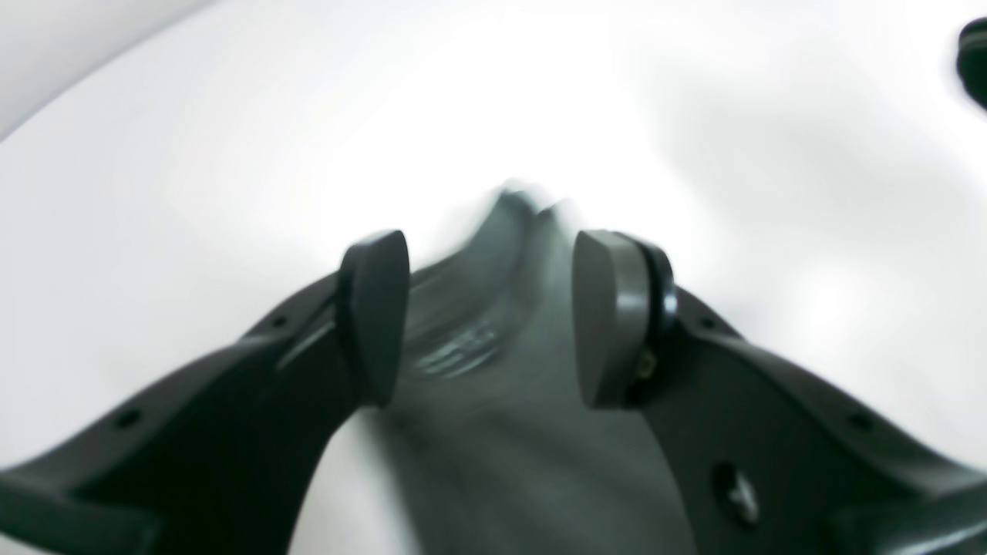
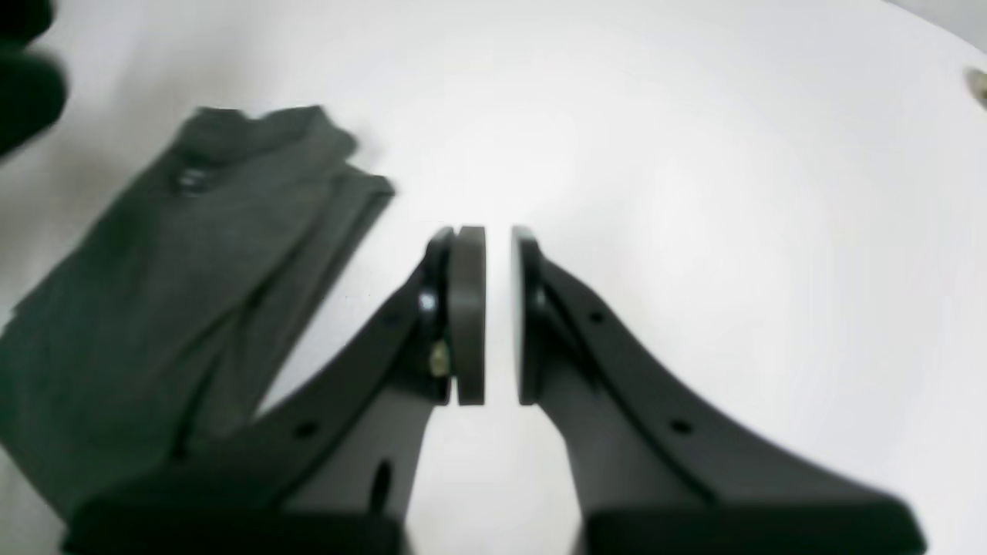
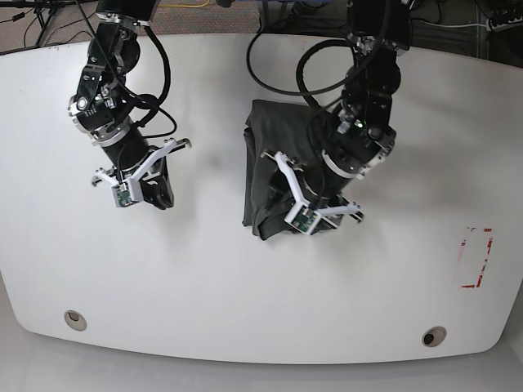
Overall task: Fold the T-shirt properly
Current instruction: 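Grasp the folded bundle with the left gripper and carry it aside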
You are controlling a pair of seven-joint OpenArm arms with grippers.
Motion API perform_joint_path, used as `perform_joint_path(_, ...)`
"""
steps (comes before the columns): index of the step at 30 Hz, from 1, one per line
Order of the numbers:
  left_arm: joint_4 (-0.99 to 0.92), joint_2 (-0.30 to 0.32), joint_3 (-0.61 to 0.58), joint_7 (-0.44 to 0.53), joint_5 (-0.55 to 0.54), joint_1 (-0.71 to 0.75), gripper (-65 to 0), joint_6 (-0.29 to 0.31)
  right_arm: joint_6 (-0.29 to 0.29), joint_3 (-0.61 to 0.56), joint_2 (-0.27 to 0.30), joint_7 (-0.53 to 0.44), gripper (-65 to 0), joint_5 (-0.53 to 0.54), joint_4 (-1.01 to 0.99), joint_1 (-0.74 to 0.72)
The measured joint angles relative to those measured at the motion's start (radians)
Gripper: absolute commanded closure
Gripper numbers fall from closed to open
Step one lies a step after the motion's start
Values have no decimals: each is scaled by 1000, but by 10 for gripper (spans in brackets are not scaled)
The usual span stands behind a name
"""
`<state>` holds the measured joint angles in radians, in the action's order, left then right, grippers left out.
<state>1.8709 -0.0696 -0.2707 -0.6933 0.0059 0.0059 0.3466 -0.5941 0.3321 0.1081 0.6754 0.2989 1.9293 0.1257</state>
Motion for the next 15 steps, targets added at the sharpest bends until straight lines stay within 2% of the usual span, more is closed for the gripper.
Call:
perform_joint_path(5, -79, -5, -58, 89, -6, 35, -321, -72, 0, 22, 0, 2, -49, 1, 0, 0)
perform_joint_path(15, -317, 22, 32, 125, -6, 49, -324, -85, 0, 58, -5, 2, -49, 3, 0, 1)
